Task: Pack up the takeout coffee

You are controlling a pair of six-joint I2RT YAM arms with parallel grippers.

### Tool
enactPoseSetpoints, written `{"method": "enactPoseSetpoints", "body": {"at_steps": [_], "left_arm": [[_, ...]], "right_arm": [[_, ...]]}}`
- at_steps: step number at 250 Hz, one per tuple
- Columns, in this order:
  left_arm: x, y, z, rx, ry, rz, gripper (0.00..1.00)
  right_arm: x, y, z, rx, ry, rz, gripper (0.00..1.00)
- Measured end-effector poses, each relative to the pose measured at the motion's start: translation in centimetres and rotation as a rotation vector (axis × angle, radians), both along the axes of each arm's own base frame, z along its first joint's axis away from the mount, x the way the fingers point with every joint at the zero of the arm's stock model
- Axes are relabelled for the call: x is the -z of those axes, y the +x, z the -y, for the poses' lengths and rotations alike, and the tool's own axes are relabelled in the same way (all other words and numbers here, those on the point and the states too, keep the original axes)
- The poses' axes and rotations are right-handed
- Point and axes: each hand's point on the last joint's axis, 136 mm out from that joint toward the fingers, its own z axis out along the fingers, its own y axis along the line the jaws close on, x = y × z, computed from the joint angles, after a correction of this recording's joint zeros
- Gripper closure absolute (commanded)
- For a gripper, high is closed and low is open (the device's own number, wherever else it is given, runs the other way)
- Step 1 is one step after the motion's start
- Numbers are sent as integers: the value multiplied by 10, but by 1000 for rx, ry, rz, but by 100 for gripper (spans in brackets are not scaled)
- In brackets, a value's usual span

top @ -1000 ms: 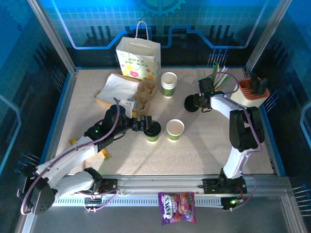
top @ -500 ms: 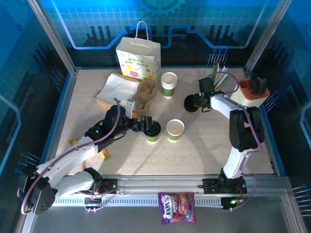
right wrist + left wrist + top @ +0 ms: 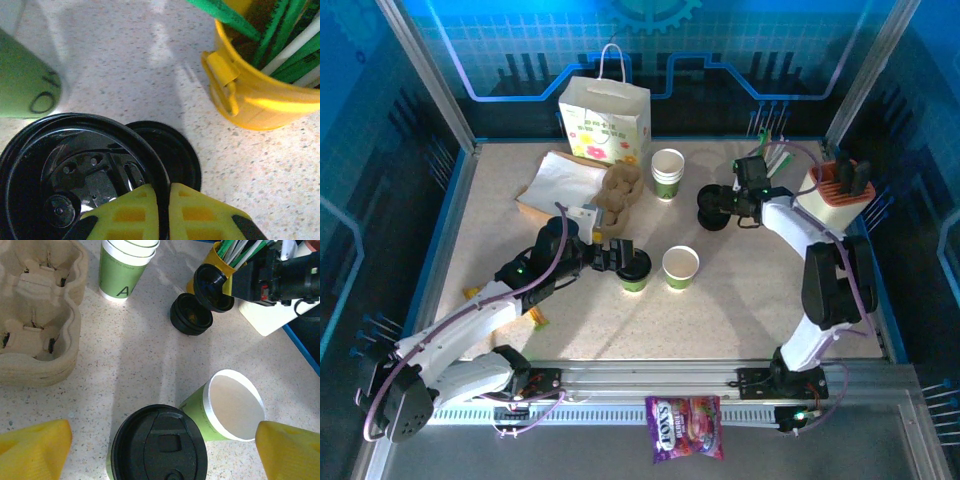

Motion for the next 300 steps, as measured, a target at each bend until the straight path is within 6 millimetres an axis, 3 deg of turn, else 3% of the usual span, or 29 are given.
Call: {"method": "enactPoseSetpoints", "body": {"at_steps": [52, 76, 125, 172, 196, 229, 300], "left_arm": [[-15, 1, 10, 20, -80, 22, 5], [-38, 5, 20, 32, -201, 52, 5], [-90, 17, 45, 62, -509, 97, 5], [-130, 29, 78, 130, -733, 78, 3], [-158, 33, 91, 174, -839, 90, 1], [-189, 33, 107, 238, -951, 95, 0], [-216, 35, 121, 292, -1036, 86, 0]], "right_arm": [[-35, -35, -25, -70, 195, 63, 89], [-69, -54, -40, -110, 329, 123, 89], [-160, -86, -70, -211, 658, 301, 90], [-216, -105, -83, -256, 912, 379, 90], [-234, -109, -87, -268, 1002, 401, 90], [-243, -114, -94, -278, 1094, 400, 90], [-261, -120, -110, -322, 1227, 398, 90]]}}
